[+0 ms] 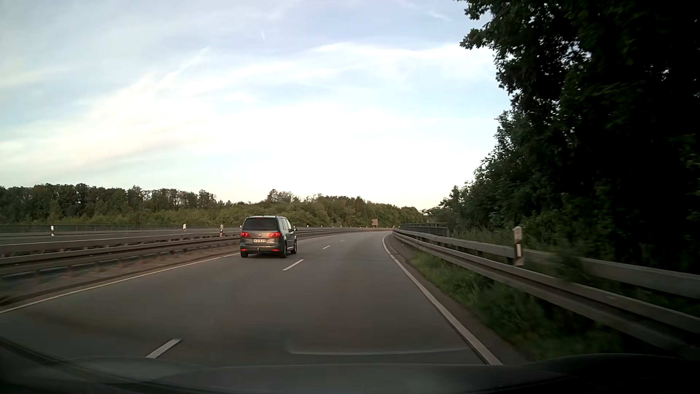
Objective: Follow the waypoints while adhering to traffic rules and regulations
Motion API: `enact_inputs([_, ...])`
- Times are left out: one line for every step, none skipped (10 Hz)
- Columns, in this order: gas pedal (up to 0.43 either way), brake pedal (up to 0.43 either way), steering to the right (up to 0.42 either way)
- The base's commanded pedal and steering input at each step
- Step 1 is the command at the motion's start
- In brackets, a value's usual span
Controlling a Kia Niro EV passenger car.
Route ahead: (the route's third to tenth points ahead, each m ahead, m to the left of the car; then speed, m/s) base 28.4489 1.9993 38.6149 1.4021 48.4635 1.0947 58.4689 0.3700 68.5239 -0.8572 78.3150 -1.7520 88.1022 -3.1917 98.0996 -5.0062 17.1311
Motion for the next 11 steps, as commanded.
enact_inputs([0.0, 0.0, 0.005])
enact_inputs([0.0, 0.0, 0.005])
enact_inputs([0.0, 0.0, 0.005])
enact_inputs([0.0, 0.0, 0.005])
enact_inputs([0.0, 0.0, 0.005])
enact_inputs([0.0, 0.0, 0.005])
enact_inputs([0.0, 0.0, 0.006])
enact_inputs([0.0, 0.0, 0.006])
enact_inputs([0.0, 0.0, 0.006])
enact_inputs([0.0, 0.0, 0.006])
enact_inputs([0.0, 0.0, 0.007])
